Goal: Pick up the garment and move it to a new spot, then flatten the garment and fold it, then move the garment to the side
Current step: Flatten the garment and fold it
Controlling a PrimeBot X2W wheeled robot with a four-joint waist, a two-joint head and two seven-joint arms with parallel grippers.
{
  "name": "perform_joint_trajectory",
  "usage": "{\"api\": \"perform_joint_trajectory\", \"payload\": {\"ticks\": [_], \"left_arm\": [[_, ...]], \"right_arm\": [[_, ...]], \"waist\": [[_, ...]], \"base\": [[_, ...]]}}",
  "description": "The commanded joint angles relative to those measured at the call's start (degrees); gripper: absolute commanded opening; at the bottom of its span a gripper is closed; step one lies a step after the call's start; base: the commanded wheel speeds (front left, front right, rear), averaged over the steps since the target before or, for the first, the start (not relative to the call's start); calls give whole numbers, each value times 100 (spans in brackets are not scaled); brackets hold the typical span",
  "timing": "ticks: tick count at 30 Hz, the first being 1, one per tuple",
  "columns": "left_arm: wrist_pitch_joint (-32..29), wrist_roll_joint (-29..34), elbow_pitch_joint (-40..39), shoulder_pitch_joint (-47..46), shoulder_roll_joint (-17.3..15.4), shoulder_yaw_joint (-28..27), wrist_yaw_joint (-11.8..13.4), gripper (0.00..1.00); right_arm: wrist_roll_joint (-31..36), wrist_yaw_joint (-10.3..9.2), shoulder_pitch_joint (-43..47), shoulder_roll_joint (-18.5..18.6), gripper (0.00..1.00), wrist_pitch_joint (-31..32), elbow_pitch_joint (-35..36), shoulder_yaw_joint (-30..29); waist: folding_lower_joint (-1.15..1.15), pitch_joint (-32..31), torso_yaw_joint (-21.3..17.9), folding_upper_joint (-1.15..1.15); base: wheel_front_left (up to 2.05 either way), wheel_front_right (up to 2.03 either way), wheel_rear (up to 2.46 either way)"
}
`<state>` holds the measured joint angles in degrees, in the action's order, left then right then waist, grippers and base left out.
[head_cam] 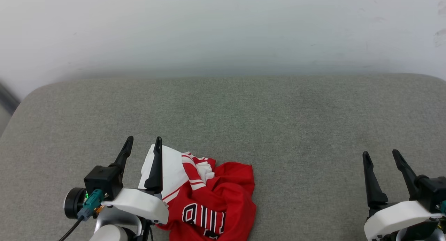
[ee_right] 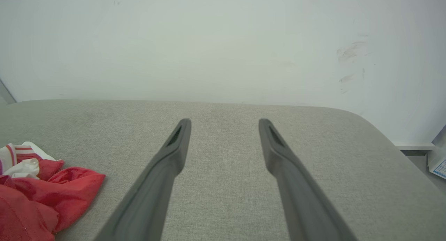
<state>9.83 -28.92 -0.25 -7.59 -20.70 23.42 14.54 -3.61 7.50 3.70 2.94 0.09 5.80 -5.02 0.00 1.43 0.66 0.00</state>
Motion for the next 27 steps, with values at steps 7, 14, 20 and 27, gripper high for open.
{"api": "perform_joint_trajectory", "payload": {"ticks": [7, 14, 20, 27], "left_arm": [[151, 53, 98, -169, 91, 78, -62, 100], [309, 136, 80, -384, 227, 148, -131, 100], [383, 205, 108, -637, 380, 265, -205, 100], [450, 259, 284, -931, 593, 372, -335, 100]], "right_arm": [[-367, -2, -291, 105, 100, 629, -55, 200], [-1293, -2, -1043, 744, 100, 2249, -352, 1138], [-1996, -2, -1797, 1134, 100, 3496, -870, 1983], [-2499, -2, -2596, 1267, 100, 3976, -1590, 2862]], "waist": [[0, 122, 211, 0], [0, 397, 501, 0], [0, 857, 755, 0], [0, 1342, 975, 0]], "base": [[0, 0, 0], [0, 0, 0], [0, 0, 0], [0, 0, 0]]}}
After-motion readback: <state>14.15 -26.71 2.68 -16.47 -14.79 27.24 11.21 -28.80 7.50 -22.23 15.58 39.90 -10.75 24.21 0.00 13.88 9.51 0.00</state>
